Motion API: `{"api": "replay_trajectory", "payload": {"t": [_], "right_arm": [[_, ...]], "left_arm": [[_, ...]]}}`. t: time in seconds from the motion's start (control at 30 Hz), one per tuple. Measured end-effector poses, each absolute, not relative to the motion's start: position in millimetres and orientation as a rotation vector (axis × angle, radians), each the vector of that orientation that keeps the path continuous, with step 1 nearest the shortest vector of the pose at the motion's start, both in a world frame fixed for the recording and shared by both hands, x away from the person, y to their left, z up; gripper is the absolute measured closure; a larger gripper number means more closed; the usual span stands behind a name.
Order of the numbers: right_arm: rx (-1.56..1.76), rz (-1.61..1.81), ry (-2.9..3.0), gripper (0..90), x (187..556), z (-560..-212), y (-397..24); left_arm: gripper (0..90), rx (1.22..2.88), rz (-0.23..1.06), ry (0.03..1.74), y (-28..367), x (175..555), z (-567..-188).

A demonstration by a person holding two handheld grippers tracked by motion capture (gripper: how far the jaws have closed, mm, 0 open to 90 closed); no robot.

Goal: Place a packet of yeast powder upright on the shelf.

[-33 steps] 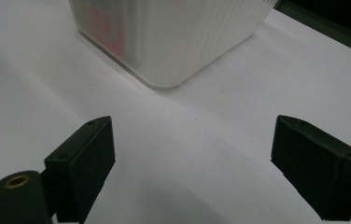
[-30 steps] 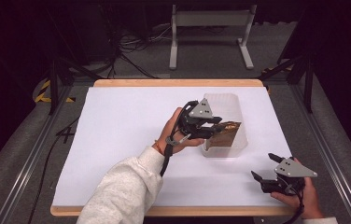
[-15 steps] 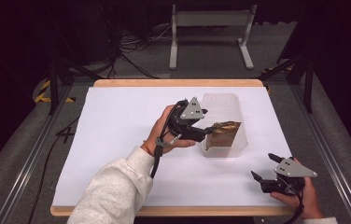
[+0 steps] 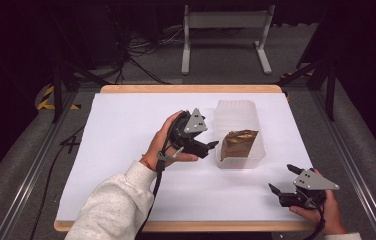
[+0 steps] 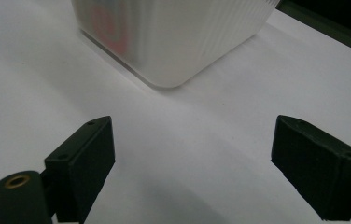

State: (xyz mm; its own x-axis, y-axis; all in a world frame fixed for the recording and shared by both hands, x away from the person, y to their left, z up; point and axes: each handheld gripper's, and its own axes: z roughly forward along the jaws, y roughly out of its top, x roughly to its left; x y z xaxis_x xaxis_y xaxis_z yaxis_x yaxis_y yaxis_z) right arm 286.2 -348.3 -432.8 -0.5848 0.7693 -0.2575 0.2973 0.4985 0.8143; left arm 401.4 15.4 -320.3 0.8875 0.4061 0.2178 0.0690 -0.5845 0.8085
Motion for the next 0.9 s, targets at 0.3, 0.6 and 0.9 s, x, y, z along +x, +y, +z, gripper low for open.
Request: {"api": "replay_trajectory", "payload": {"t": [0.3, 0.6, 0.9], "right_arm": [[0.867, 0.989, 2.134, 14.1, 286.4, -433.0, -348.0], [0.865, 0.986, 2.136, 14.1, 286.0, -433.1, -347.1], [0.865, 0.986, 2.137, 14.1, 285.9, -433.1, -346.9]], "left_arm": [[8.4, 2.156, 0.478, 0.402, 34.4, 403.9, -337.9], [6.7, 2.191, 0.514, 0.437, 56.6, 403.7, -359.4], [6.5, 2.207, 0.551, 0.444, 76.7, 398.4, -375.2]]}}
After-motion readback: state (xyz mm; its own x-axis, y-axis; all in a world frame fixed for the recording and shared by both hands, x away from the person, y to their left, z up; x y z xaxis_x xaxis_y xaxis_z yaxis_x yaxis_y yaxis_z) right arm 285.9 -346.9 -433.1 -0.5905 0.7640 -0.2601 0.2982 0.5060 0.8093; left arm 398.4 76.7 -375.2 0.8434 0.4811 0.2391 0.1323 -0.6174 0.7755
